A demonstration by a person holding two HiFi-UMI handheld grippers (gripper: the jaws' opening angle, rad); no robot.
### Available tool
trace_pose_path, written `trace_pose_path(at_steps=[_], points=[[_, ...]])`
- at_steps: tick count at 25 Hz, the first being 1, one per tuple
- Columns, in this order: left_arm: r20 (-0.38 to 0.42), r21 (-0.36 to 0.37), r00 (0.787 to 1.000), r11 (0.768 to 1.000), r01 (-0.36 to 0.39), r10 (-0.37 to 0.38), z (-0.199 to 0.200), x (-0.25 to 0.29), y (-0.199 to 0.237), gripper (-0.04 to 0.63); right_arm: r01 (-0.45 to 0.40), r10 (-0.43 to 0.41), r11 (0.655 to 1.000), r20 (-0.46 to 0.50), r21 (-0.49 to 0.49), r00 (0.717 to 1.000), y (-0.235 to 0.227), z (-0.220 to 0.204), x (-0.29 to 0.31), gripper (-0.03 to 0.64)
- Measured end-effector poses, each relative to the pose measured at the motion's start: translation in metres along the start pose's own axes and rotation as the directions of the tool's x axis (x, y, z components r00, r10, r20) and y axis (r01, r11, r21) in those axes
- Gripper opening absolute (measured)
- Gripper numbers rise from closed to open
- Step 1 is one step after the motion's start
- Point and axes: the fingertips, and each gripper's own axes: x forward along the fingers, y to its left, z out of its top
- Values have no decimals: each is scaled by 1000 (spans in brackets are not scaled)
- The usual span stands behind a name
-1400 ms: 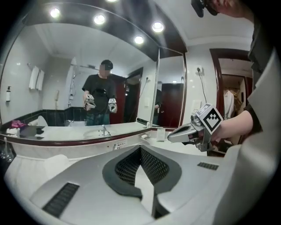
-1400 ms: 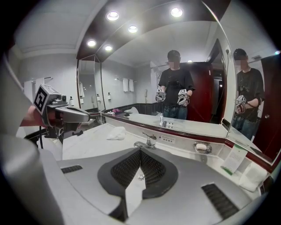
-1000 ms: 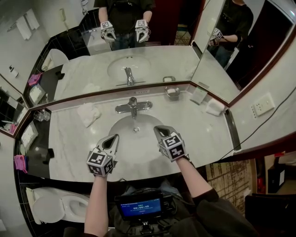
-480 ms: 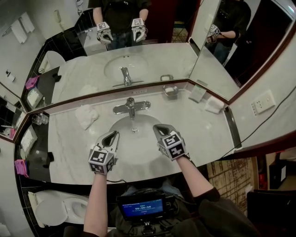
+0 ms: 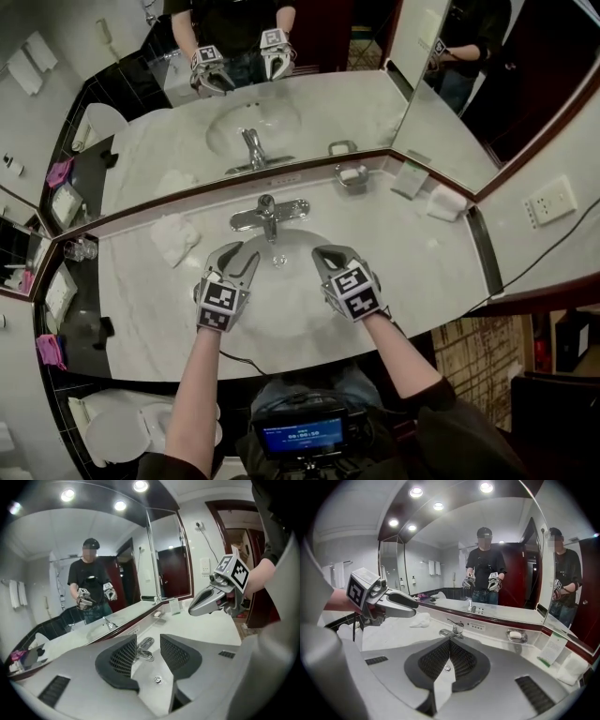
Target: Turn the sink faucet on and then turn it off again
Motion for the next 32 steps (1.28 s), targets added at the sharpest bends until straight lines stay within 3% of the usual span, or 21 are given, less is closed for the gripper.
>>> trace_pose_path(at_steps=[5,7,10,12,18,21,27,32], points=[[-70,131,998,991,3,6,-19,44,23,173,-9,9,1000,-8,22,1000,1,0,19,21],[-102,205,995,979,5,16,-27,64,31,218,-11,11,1000,-11,30,1000,0,0,25,21],[-136,307,990,952,21,22,-36,95,43,219,-9,10,999,-13,40,1000,-3,-5,35,21],[-161,387,986,922,31,35,-42,114,50,219,-9,10,999,-14,43,1000,-6,-8,41,21],[-213,610,974,789,71,77,-57,154,63,219,-3,4,998,-16,58,1000,-11,-16,50,21],[-220,659,971,748,76,96,-58,164,65,219,1,1,998,-28,64,1000,-13,-24,51,21],[-217,699,970,711,75,111,-55,173,65,201,16,-12,998,-51,65,999,-20,-35,50,21],[-208,747,971,660,79,119,-59,178,59,75,19,-15,998,-57,67,998,-22,-38,52,21]])
